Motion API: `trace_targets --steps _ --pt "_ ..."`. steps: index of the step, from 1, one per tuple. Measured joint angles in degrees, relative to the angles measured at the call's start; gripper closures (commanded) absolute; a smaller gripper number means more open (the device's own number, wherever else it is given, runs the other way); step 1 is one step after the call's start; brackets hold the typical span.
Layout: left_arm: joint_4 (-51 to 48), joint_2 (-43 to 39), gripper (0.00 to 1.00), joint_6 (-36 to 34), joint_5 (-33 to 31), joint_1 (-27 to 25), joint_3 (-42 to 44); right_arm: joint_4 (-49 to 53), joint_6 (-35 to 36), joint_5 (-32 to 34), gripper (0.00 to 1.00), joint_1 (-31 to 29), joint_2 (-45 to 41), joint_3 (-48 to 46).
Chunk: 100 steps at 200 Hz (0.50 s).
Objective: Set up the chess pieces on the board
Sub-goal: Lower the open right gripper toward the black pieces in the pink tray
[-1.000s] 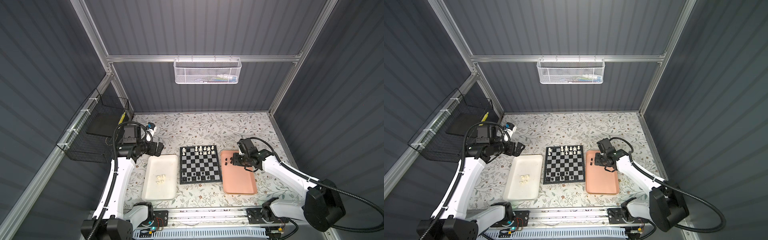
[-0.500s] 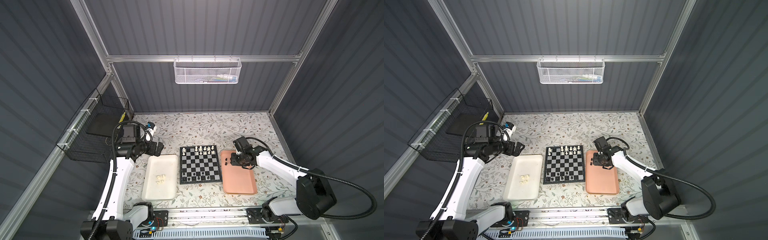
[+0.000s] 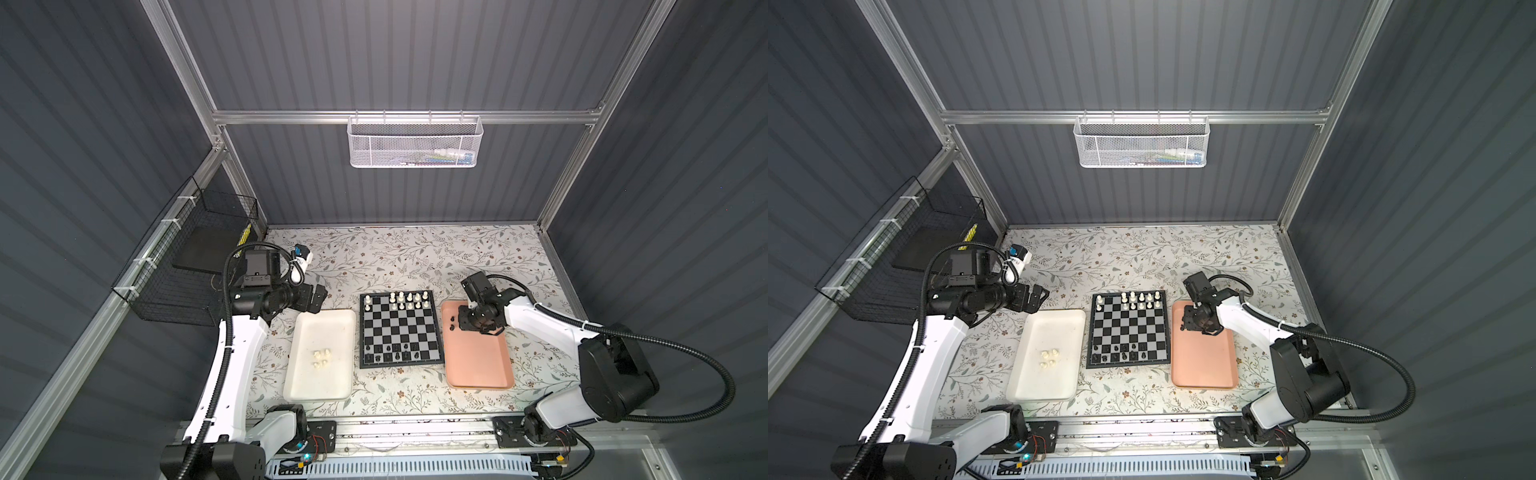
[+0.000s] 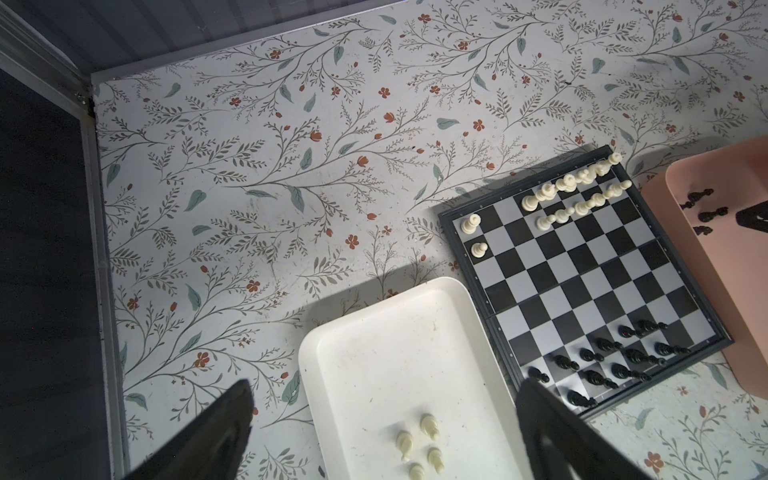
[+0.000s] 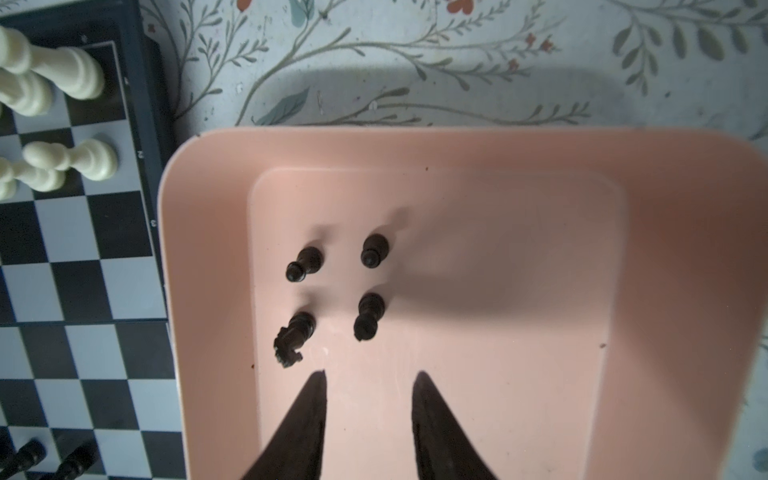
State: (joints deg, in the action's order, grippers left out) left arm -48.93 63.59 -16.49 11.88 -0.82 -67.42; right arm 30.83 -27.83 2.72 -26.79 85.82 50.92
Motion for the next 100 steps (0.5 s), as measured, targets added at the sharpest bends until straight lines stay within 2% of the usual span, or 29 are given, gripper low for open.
trace_targets --steps 100 --pt "-0.76 -0.48 0.0 -0.02 0.07 0.0 0.09 -0.81 1.11 0.31 0.66 0.0 3.06 2.58"
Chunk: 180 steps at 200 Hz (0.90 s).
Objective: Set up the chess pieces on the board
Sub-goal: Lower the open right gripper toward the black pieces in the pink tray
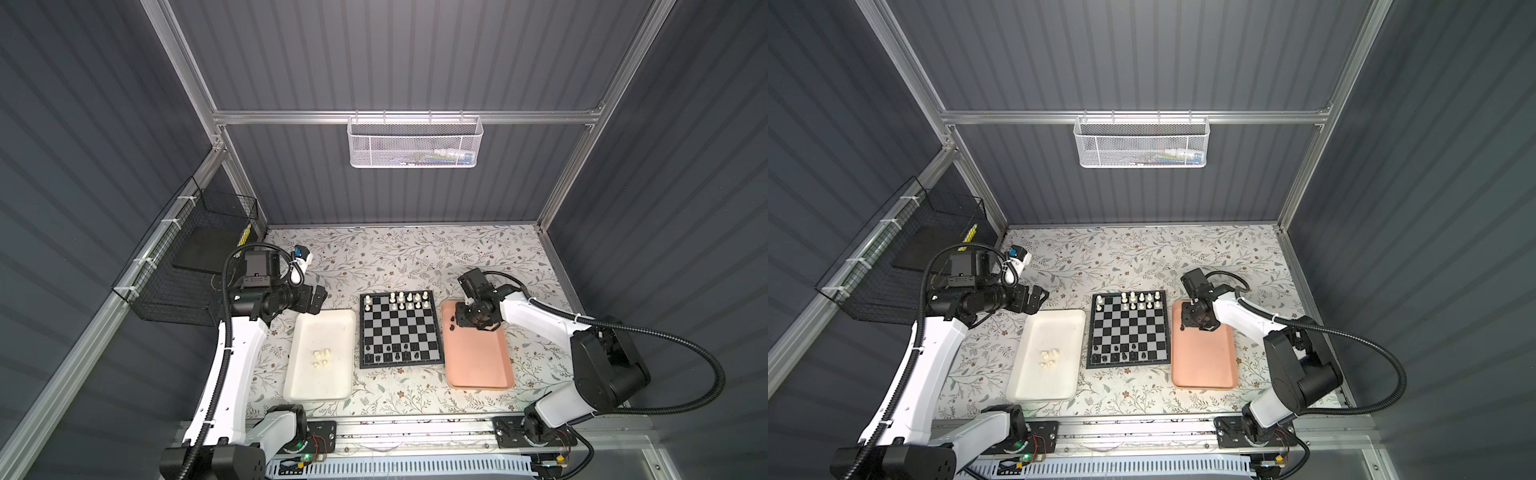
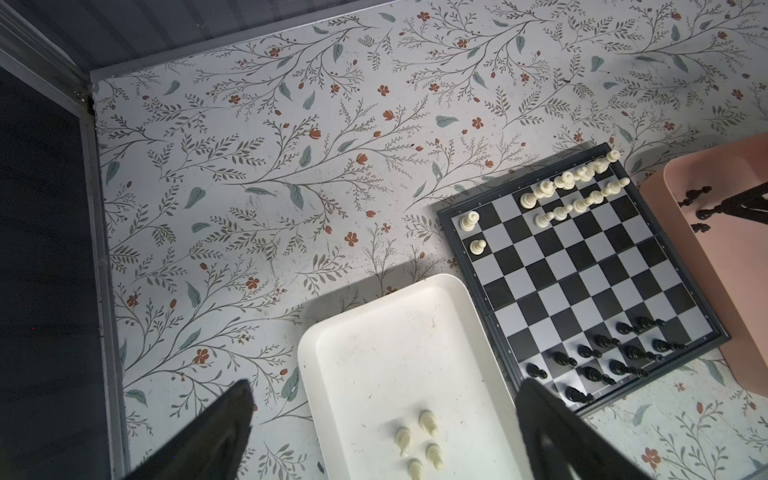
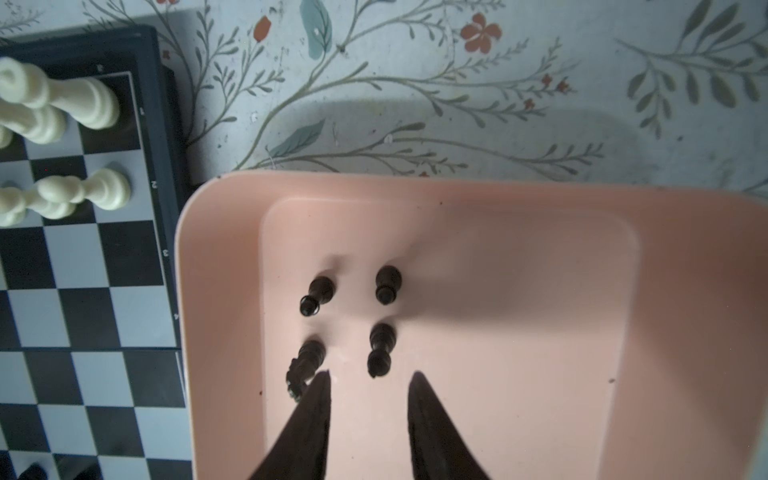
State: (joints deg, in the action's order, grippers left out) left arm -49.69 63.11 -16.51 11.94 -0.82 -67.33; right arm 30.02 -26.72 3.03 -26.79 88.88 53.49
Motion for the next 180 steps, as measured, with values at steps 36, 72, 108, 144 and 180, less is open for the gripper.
trace_targets --steps 36,72,108,144,180 --pt "-0.5 0.0 0.0 0.0 0.17 0.0 0.0 0.0 0.04 0.0 0.68 0.0 0.72 0.0" --pt "-0.72 0.0 0.0 0.0 0.83 0.0 0.0 -0.04 0.17 0.02 0.69 0.0 0.83 0.0" --pt "-2.29 0.31 0.01 -0.07 2.08 0.0 -0.02 -0.68 0.17 -0.07 0.71 0.0 2.43 0.02" --pt "-3.13 0.48 0.01 -0.07 2.64 0.0 -0.02 -1.14 0.17 -0.04 0.72 0.0 2.86 0.11" --pt "-3.13 0.48 0.0 -0.04 2.73 0.0 -0.02 -1.29 0.17 0.02 0.73 0.0 2.86 0.11"
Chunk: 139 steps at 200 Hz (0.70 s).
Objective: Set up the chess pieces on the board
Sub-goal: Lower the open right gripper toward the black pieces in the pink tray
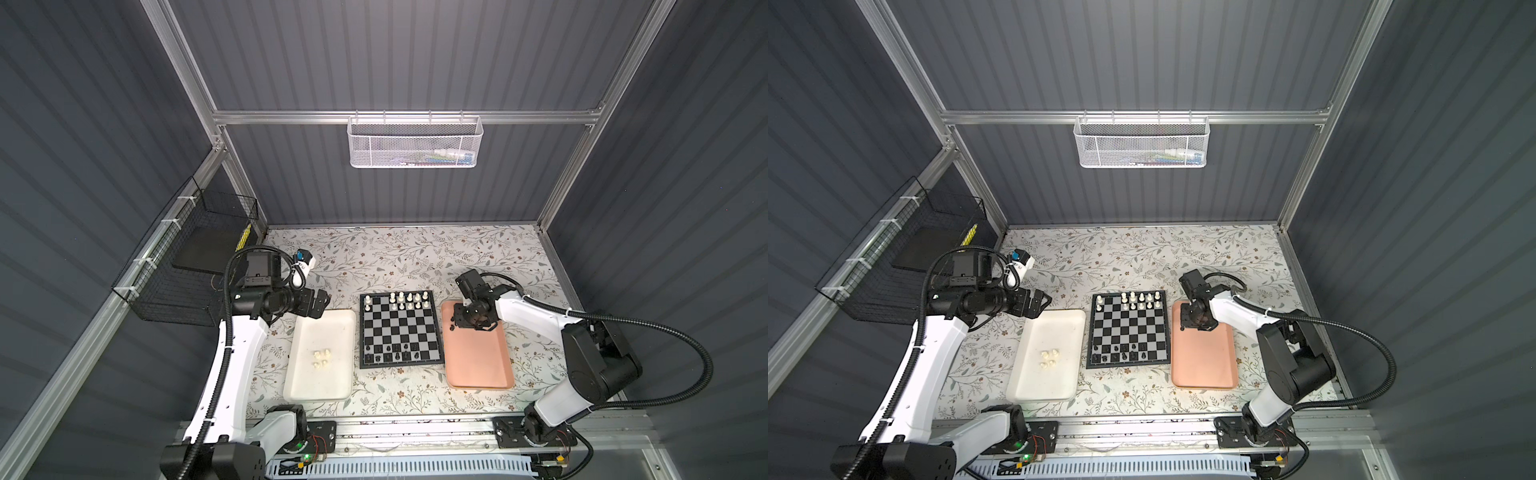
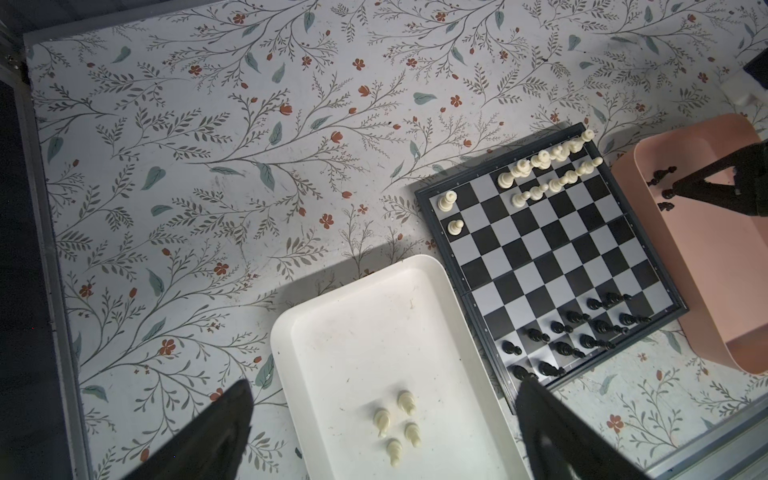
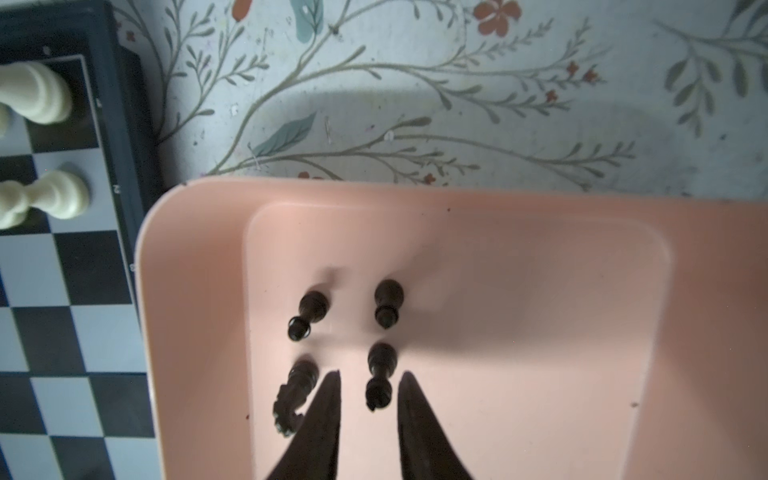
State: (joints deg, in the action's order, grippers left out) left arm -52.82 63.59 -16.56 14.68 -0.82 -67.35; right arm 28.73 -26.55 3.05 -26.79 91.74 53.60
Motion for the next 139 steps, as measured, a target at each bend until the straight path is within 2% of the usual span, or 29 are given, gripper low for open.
trace_targets --steps 139 --pt "0.0 0.0 0.0 0.0 0.42 0.0 0.0 -0.09 0.02 0.2 0.79 0.0 1.2 0.0"
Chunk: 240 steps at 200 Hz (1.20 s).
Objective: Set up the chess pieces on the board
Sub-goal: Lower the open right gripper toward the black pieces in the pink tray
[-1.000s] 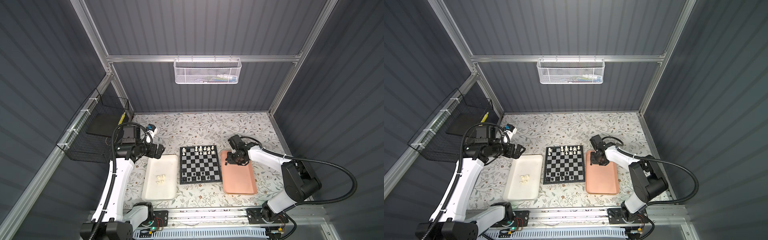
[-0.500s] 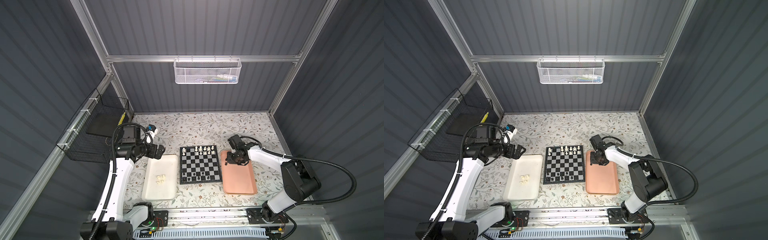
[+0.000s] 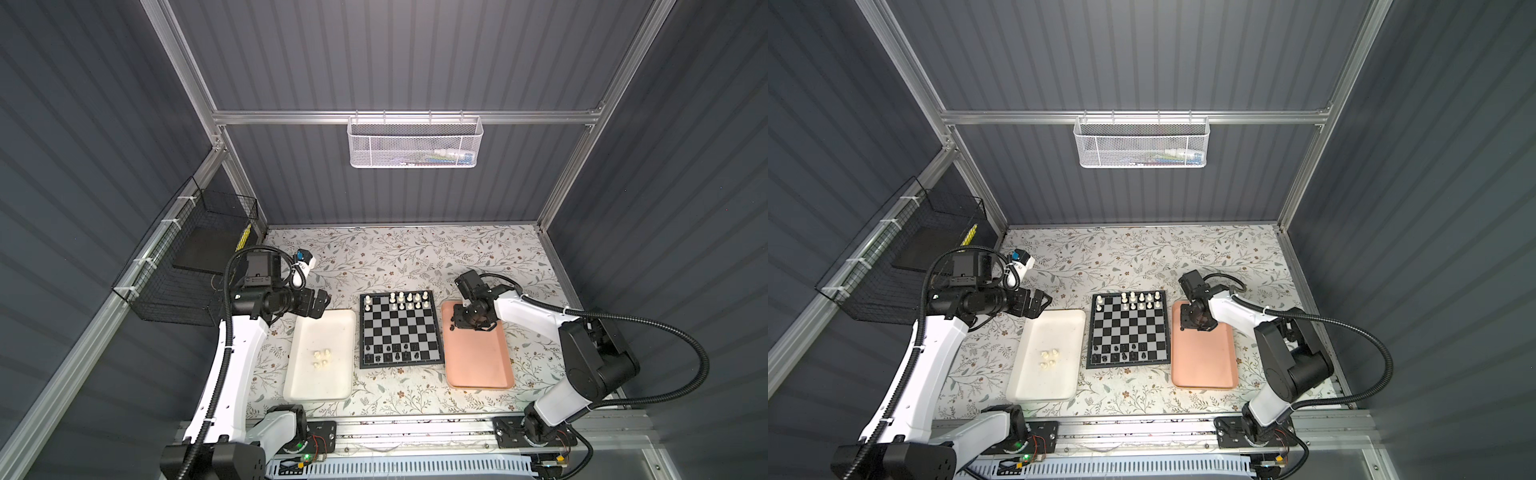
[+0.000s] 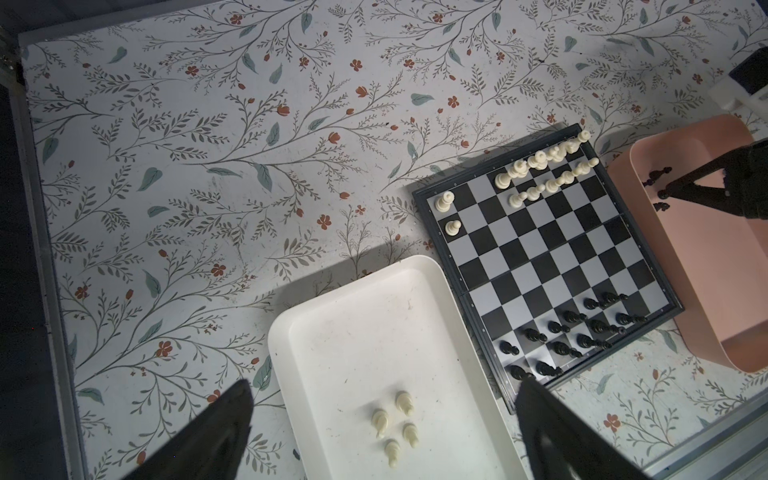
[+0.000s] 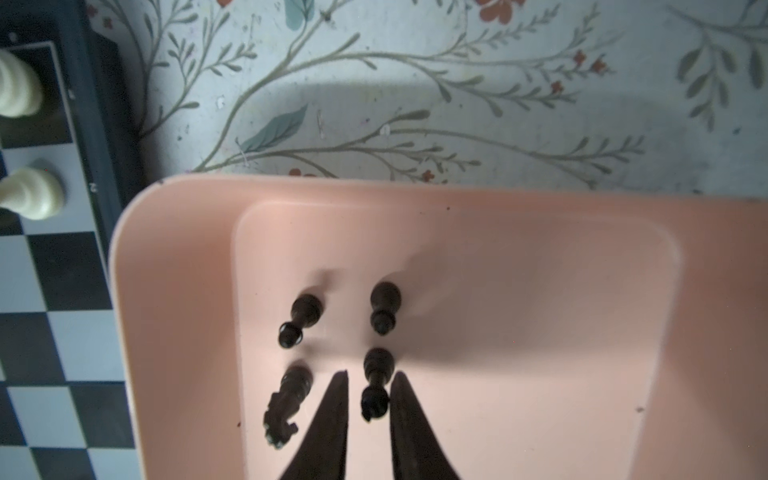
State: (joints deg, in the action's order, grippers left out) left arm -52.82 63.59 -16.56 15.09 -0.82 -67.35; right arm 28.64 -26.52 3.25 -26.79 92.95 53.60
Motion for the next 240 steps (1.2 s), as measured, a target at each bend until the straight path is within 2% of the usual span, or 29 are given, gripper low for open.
trace_targets --steps 82,130,152,240 --pt "0.0 -0.17 0.0 0.0 0.0 0.0 0.0 -0.07 0.04 0.11 0.8 0.0 0.28 0.11" --pt "0.0 -0.26 0.0 0.0 0.0 0.0 0.0 -0.07 0.2 0.57 0.72 0.0 0.28 0.11" --pt "0.0 -0.33 0.0 0.0 0.0 0.0 0.0 0.0 0.22 0.66 0.72 -0.02 -0.04 0.11" --pt "-0.17 -0.66 0.01 0.0 0.0 0.0 0.0 1.75 1.53 -0.74 0.74 -1.03 -10.49 -0.04"
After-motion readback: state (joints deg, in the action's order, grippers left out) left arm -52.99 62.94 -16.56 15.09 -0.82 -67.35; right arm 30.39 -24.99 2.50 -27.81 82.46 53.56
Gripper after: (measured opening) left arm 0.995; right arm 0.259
